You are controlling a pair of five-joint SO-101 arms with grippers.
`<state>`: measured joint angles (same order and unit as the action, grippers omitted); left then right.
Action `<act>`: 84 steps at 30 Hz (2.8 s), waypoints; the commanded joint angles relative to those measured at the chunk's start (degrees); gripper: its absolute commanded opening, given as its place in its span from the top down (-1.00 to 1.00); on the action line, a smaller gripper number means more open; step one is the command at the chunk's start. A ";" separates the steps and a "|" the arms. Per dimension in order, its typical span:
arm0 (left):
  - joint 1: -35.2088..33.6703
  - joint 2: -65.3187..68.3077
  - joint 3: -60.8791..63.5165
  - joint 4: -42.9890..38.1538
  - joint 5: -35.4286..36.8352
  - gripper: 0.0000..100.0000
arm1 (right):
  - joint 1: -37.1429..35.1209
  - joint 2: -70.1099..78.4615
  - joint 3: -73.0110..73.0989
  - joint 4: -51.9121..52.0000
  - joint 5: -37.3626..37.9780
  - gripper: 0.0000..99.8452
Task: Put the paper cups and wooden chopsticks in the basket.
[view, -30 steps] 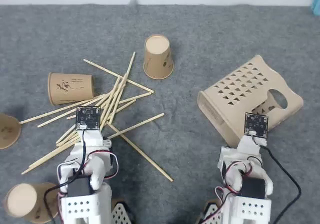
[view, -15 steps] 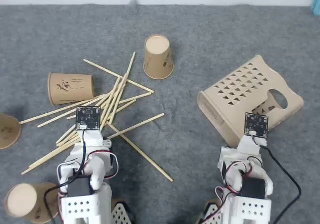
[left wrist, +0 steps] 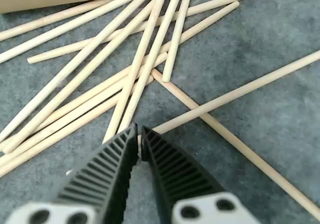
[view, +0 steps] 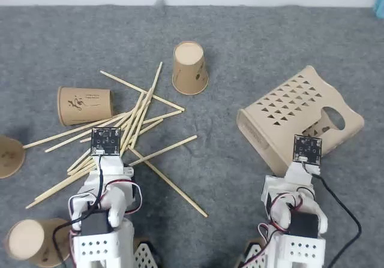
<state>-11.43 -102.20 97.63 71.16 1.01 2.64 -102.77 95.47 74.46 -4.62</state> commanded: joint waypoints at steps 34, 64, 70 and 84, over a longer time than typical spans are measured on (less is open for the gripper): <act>13.54 1.32 -23.78 -11.69 3.52 0.97 | 0.57 -1.01 -5.01 0.66 5.01 0.98; 14.77 54.42 -24.48 -39.47 13.89 0.78 | 1.63 -0.13 -31.82 8.13 37.98 0.98; 14.86 54.42 -22.81 -41.41 13.71 0.47 | 9.71 10.68 -42.02 2.95 41.14 0.98; 14.86 54.42 -21.67 -43.25 13.54 0.48 | 19.74 83.82 -97.67 14.02 40.97 0.72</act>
<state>2.81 -47.87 76.18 29.23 15.34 20.75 -32.88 11.43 86.51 35.65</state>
